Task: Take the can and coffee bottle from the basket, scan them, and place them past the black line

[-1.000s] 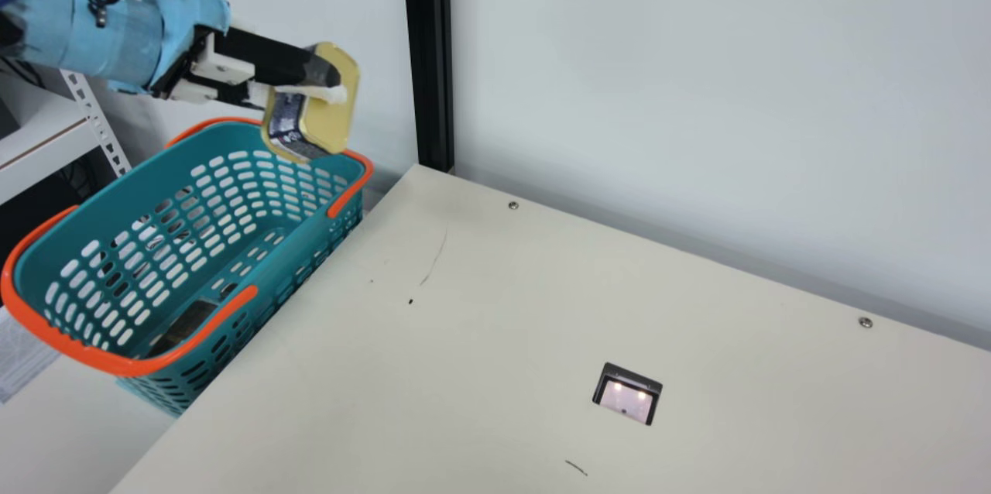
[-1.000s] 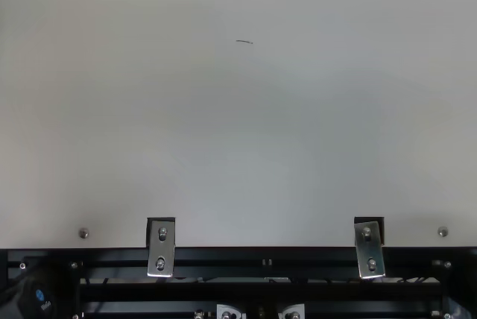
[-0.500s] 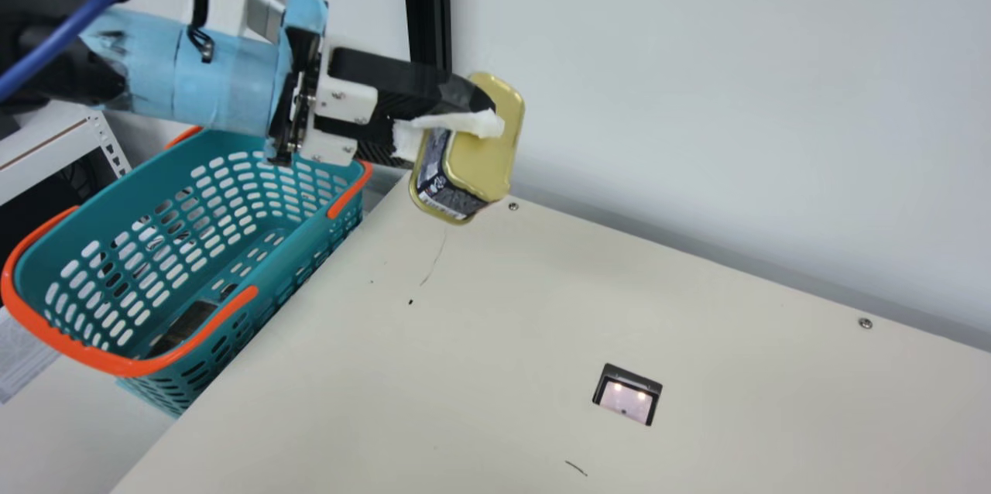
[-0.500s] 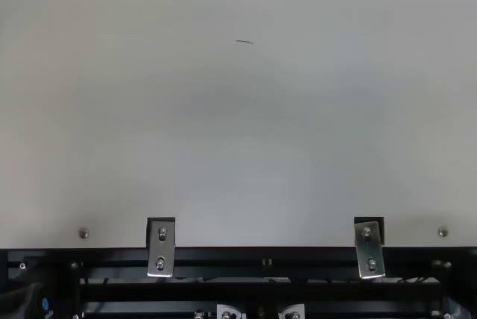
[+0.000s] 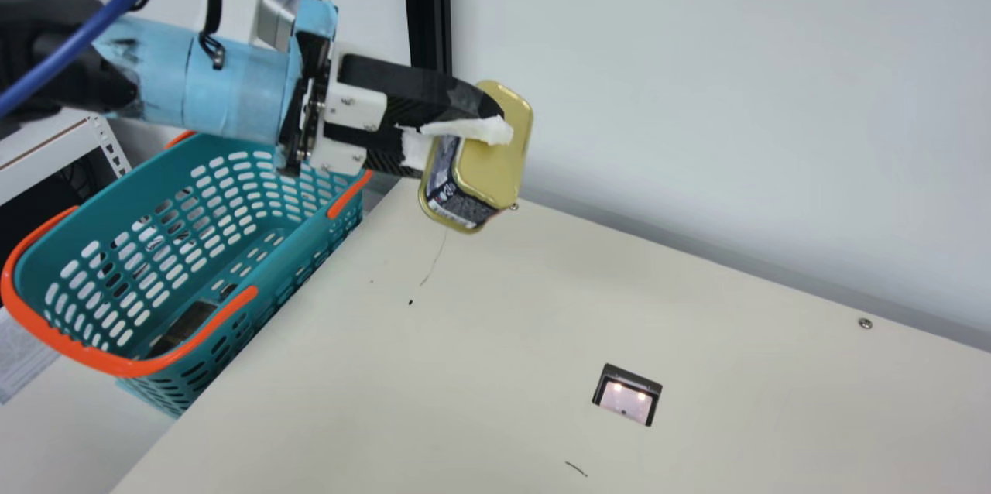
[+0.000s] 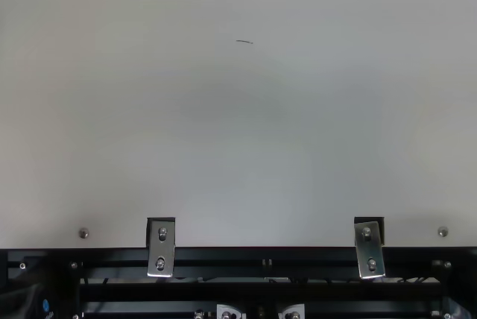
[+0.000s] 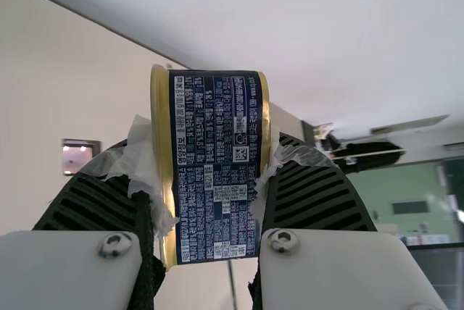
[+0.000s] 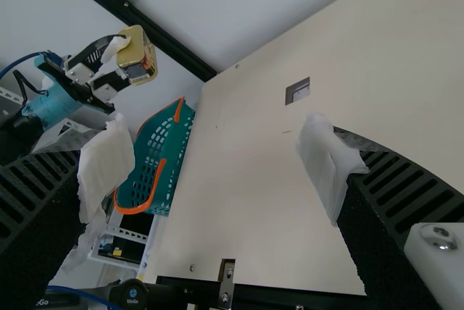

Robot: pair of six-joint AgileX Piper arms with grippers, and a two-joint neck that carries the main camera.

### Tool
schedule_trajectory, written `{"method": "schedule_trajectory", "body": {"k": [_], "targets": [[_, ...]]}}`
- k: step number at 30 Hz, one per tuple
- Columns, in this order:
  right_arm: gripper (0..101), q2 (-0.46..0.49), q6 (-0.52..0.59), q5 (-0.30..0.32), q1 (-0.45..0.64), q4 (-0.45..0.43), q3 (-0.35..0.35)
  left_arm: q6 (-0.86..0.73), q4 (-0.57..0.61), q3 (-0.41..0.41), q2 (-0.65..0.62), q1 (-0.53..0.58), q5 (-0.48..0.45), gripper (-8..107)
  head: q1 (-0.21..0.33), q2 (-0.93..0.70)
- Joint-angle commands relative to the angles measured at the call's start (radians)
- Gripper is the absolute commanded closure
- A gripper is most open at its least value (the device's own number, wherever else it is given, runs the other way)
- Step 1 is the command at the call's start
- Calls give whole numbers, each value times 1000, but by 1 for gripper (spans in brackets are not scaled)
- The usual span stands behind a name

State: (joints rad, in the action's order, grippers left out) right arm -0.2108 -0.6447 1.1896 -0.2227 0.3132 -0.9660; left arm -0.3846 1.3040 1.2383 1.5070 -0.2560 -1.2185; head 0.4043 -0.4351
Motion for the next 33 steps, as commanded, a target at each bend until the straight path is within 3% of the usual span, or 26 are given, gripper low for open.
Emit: {"method": "schedule_trajectory", "body": {"k": [1, 12, 19, 33], "targets": [[0, 0, 0, 0, 0, 0, 0, 13, 64, -41, -15, 21, -2, 89, 32, -10], [0, 0, 0, 0, 0, 0, 0, 94, 273, -214, -124, 99, -2, 89, 32, -10], [0, 0, 0, 0, 0, 0, 0, 141, 352, -302, -191, 85, -2, 89, 32, -10], [0, 0, 0, 0, 0, 0, 0, 163, 376, -317, -213, 87, -2, 89, 32, -10]]}}
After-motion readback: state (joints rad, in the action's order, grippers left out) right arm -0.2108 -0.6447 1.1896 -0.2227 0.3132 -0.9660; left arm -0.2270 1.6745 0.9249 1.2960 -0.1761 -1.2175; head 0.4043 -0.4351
